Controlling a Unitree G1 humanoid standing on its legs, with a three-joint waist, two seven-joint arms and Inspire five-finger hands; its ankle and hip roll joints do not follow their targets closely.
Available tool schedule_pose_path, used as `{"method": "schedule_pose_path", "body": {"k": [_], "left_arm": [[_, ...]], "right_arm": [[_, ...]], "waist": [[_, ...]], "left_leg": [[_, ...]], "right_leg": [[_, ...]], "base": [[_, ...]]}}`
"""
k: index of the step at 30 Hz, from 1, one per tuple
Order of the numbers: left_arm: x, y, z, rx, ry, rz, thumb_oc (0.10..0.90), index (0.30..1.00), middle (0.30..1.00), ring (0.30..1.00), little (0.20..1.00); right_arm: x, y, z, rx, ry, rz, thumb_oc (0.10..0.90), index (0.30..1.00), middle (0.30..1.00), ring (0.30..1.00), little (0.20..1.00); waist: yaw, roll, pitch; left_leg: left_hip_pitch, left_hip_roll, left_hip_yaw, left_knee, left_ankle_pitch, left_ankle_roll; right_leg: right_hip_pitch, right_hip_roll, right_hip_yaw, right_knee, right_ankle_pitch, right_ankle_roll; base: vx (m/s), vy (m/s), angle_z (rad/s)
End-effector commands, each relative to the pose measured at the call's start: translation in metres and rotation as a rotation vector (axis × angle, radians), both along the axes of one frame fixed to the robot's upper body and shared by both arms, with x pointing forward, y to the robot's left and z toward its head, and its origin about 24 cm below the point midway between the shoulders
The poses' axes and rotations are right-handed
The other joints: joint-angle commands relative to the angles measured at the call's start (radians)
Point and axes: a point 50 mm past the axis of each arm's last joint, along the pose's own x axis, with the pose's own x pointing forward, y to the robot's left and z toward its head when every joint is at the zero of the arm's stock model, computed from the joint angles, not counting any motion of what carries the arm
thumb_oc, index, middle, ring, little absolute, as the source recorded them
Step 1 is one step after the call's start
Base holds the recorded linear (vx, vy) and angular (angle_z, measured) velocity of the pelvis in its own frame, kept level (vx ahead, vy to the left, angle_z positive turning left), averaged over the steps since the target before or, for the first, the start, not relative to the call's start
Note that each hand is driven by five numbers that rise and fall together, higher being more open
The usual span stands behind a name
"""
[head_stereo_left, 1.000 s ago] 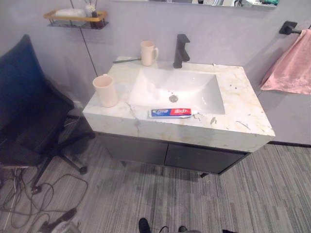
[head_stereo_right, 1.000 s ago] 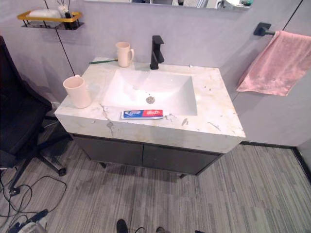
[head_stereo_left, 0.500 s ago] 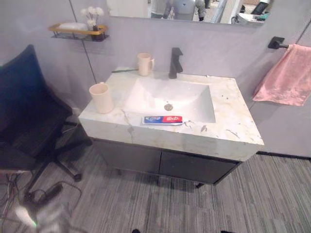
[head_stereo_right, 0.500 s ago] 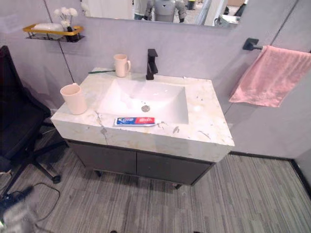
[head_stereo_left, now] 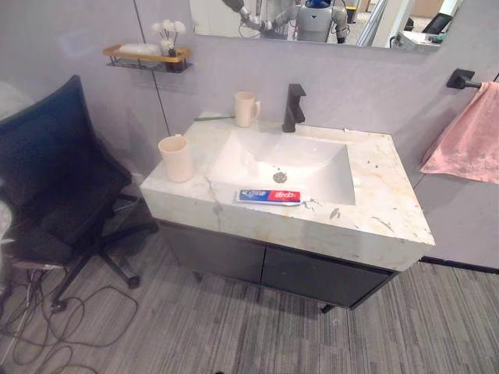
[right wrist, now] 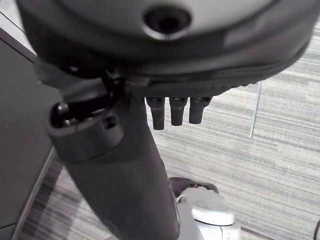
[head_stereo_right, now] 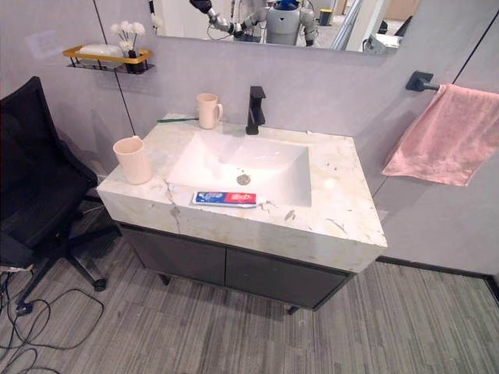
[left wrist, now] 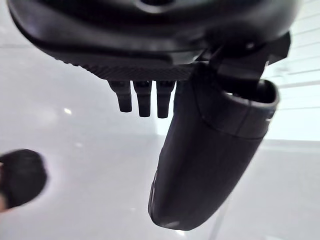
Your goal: Organize the bathroom.
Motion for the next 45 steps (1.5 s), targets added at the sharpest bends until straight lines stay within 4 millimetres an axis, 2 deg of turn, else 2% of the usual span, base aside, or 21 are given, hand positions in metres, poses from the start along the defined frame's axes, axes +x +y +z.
{"method": "schedule_pose_path", "body": {"k": [1, 2, 5, 8, 12, 17, 20, 28, 30, 32, 34, 39, 45], "left_arm": [[-0.005, -0.026, 0.057, 0.215, -0.118, -0.037, 0.8, 0.9, 0.9, 0.9, 0.9], [-0.004, -0.038, 0.075, 0.283, -0.089, -0.045, 0.8, 0.9, 0.9, 0.9, 0.9], [0.004, -0.05, 0.094, 0.355, -0.003, -0.027, 0.8, 0.9, 0.9, 0.9, 0.9], [0.016, -0.068, 0.104, 0.399, 0.107, -0.144, 0.8, 0.9, 0.9, 0.9, 0.9], [0.033, -0.091, 0.11, 0.347, 0.199, -0.308, 0.8, 0.9, 0.9, 0.9, 0.9], [0.051, -0.112, 0.106, 0.345, 0.363, -0.447, 0.8, 0.9, 0.9, 0.9, 0.9], [0.057, -0.119, 0.107, 0.339, 0.41, -0.46, 0.8, 0.9, 0.9, 0.9, 0.9], [0.071, -0.122, 0.102, 0.309, 0.574, -0.472, 0.8, 0.9, 0.9, 0.9, 0.9], [0.076, -0.124, 0.098, 0.345, 0.685, -0.452, 0.8, 0.9, 0.9, 0.9, 0.9], [0.083, -0.132, 0.088, 0.359, 0.864, -0.537, 0.8, 0.9, 0.9, 0.9, 0.9], [0.085, -0.139, 0.079, 0.378, 0.943, -0.579, 0.8, 0.9, 0.9, 0.9, 0.9], [0.09, -0.148, 0.068, 0.379, 1.005, -0.633, 0.8, 0.9, 0.9, 0.9, 0.9], [0.091, -0.146, 0.059, 0.388, 1.045, -0.606, 0.8, 0.9, 0.9, 0.9, 0.9]], "right_arm": [[0.01, -0.024, 0.007, -0.062, 0.011, 0.031, 0.8, 0.9, 0.9, 0.9, 0.9], [0.009, -0.023, 0.007, -0.055, 0.032, 0.039, 0.8, 0.9, 0.9, 0.9, 0.9], [0.007, -0.023, 0.006, -0.047, 0.059, 0.052, 0.8, 0.9, 0.9, 0.9, 0.9], [0.006, -0.021, 0.005, -0.038, 0.08, 0.073, 0.8, 0.9, 0.9, 0.9, 0.9], [0.005, -0.019, 0.004, -0.029, 0.1, 0.087, 0.8, 0.9, 0.9, 0.9, 0.9], [0.005, -0.016, 0.003, -0.021, 0.113, 0.094, 0.8, 0.9, 0.9, 0.9, 0.9], [0.003, -0.015, 0.002, -0.019, 0.122, 0.105, 0.8, 0.9, 0.9, 0.9, 0.9], [0.001, -0.011, 0.0, -0.015, 0.151, 0.108, 0.8, 0.9, 0.9, 0.9, 0.9], [0.002, -0.01, 0.0, -0.018, 0.159, 0.11, 0.8, 0.9, 0.9, 0.9, 0.9], [0.001, -0.01, 0.0, -0.021, 0.168, 0.106, 0.8, 0.9, 0.9, 0.9, 0.9], [0.001, -0.01, 0.0, -0.023, 0.177, 0.109, 0.8, 0.9, 0.9, 0.9, 0.9], [0.0, -0.009, -0.001, -0.023, 0.19, 0.105, 0.8, 0.9, 0.9, 0.9, 0.9], [0.002, -0.008, -0.001, -0.022, 0.195, 0.101, 0.8, 0.9, 0.9, 0.9, 0.9]], "waist": [[-0.031, 0.03, -0.035], [-0.035, 0.034, -0.038], [-0.046, 0.041, -0.045], [-0.057, 0.049, -0.047], [-0.068, 0.061, -0.051], [-0.077, 0.071, -0.048], [-0.084, 0.077, -0.046], [-0.087, 0.083, -0.046], [-0.088, 0.086, -0.047], [-0.086, 0.088, -0.046], [-0.084, 0.089, -0.043], [-0.082, 0.091, -0.041], [-0.075, 0.095, -0.039]], "left_leg": [[0.045, 0.064, 0.021, 0.118, -0.15, -0.019], [0.048, 0.067, 0.026, 0.117, -0.151, -0.02], [0.051, 0.071, 0.035, 0.113, -0.149, -0.021], [0.049, 0.074, 0.039, 0.11, -0.147, -0.022], [0.048, 0.076, 0.044, 0.102, -0.144, -0.023], [0.045, 0.08, 0.05, 0.096, -0.138, -0.027], [0.043, 0.081, 0.053, 0.093, -0.133, -0.029], [0.031, 0.08, 0.05, 0.091, -0.128, -0.034], [0.027, 0.079, 0.05, 0.093, -0.127, -0.034], [0.022, 0.079, 0.049, 0.094, -0.124, -0.035], [0.017, 0.077, 0.045, 0.096, -0.123, -0.035], [0.013, 0.078, 0.039, 0.095, -0.118, -0.036], [0.0, 0.076, 0.022, 0.095, -0.111, -0.041]], "right_leg": [[-0.111, -0.014, 0.032, 0.093, 0.031, 0.085], [-0.112, -0.015, 0.033, 0.095, 0.029, 0.09], [-0.114, -0.016, 0.036, 0.094, 0.032, 0.095], [-0.122, -0.015, 0.042, 0.097, 0.034, 0.1], [-0.129, -0.016, 0.05, 0.098, 0.034, 0.107], [-0.14, -0.018, 0.056, 0.102, 0.036, 0.115], [-0.144, -0.019, 0.056, 0.102, 0.038, 0.119], [-0.146, -0.02, 0.044, 0.095, 0.037, 0.121], [-0.147, -0.02, 0.041, 0.094, 0.038, 0.121], [-0.148, -0.019, 0.04, 0.092, 0.04, 0.122], [-0.144, -0.019, 0.036, 0.087, 0.04, 0.121], [-0.139, -0.02, 0.029, 0.08, 0.043, 0.12], [-0.133, -0.021, 0.016, 0.07, 0.044, 0.115]], "base": [[-0.01, -0.018, -0.05], [-0.01, -0.028, -0.08], [-0.01, -0.026, -0.06], [-0.02, -0.027, -0.04], [-0.01, -0.017, -0.06], [-0.01, -0.005, -0.05], [-0.01, -0.001, -0.05], [-0.01, -0.004, -0.04], [0.0, 0.0, 0.0], [-0.02, -0.003, -0.01], [-0.03, -0.007, -0.04], [-0.01, -0.004, -0.02], [0.0, 0.0, 0.0]]}}
